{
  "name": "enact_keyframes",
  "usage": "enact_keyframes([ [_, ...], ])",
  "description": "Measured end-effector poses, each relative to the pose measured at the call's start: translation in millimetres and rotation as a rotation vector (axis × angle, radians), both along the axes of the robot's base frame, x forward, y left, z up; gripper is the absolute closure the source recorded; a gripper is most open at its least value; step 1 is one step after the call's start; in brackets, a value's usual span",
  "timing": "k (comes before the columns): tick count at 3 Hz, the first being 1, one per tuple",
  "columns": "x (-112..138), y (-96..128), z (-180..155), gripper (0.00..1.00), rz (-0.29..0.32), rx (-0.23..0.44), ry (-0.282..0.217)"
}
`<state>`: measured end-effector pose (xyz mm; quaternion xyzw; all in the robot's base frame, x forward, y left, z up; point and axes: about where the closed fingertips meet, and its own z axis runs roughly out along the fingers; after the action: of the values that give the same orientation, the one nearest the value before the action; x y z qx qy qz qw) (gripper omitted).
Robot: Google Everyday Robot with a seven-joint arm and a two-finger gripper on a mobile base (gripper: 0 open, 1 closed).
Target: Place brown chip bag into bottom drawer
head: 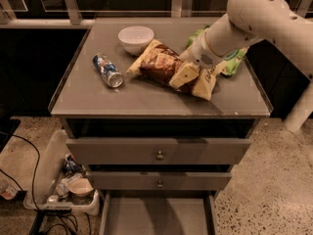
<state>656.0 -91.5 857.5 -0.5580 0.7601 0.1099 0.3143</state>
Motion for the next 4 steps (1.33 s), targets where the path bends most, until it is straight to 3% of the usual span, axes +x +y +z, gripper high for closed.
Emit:
enact_keyframes([
  [2, 0.0, 0.1, 0.0, 0.87, 0.000, 0.000, 0.000],
  [3, 0.0, 0.1, -0.1, 1.00, 0.000, 0.000, 0.000],
  [4, -0.1, 0.1, 3.1, 1.00, 0.001, 0.000, 0.000],
])
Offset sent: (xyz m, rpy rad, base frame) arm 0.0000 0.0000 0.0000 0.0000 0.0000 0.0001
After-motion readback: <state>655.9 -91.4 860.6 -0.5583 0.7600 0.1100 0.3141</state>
